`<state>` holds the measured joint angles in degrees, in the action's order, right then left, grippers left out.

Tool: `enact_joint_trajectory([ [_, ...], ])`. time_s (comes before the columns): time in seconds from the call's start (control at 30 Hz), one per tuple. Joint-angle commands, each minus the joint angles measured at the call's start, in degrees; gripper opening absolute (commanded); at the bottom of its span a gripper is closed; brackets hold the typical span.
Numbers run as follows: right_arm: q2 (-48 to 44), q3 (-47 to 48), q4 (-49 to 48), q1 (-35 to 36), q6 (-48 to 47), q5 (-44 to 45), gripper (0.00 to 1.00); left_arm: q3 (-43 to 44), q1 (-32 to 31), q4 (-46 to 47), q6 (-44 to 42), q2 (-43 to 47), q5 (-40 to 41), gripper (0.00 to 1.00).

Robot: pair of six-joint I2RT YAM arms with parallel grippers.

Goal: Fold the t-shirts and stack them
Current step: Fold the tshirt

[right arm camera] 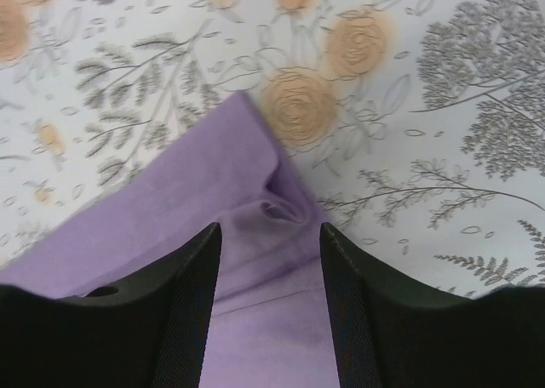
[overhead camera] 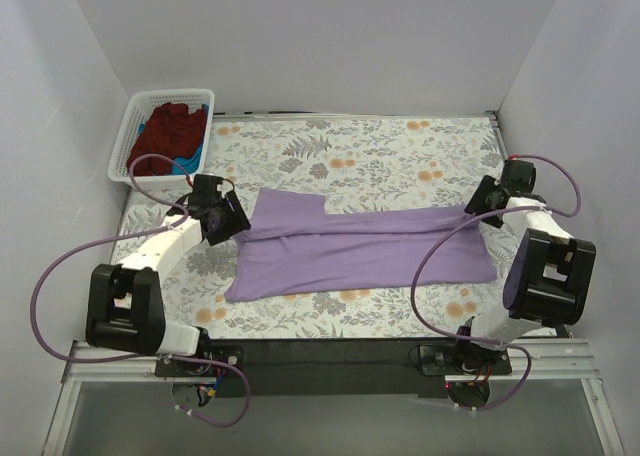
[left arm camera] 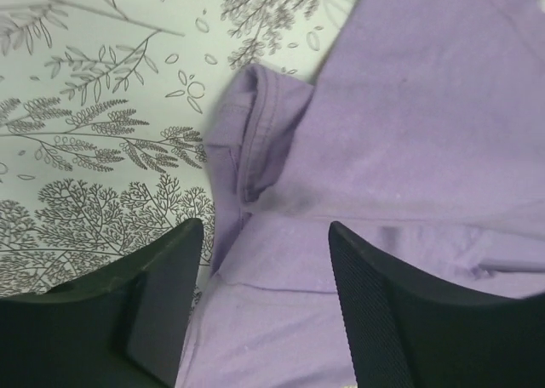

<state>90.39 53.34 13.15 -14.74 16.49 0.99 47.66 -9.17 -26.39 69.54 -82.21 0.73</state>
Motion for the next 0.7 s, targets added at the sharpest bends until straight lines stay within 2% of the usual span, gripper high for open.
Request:
enact_joint_trajectory([
  [0.0, -5.48, 2.11, 0.3, 3.75, -1.72, -5.45, 0.57, 0.07, 0.21, -1.29, -0.19, 6.97, 0.06, 0.61],
  [0.1, -5.4, 5.19, -0.14, 9.98, -5.57, -9.41, 0.57, -0.72, 0.12, -1.73, -0.54, 12.24, 0.23, 0.74],
  [0.17, -3.65, 7.82, -0.66, 16.39, -6.82, -12.23, 0.57, -1.86, 0.12, -1.73, -0.81, 16.01, 0.15, 0.76],
  [0.23, -0.41, 9.49, -2.07, 22.44, -8.49, -14.61, 0.57, -3.96, 0.03, -1.3, -0.9, 18.39, 0.5, 0.76],
  [0.43, 12.32, 19.95, -2.16, 34.75, -15.51, -18.4, 0.56, -9.16, -0.06, 0.64, -1.42, 26.05, 2.69, 0.76],
  [0.67, 26.3, 32.25, -0.67, 43.74, -16.32, -18.31, 0.56, -13.64, -0.06, 3.63, -0.54, 28.69, 3.49, 0.76],
])
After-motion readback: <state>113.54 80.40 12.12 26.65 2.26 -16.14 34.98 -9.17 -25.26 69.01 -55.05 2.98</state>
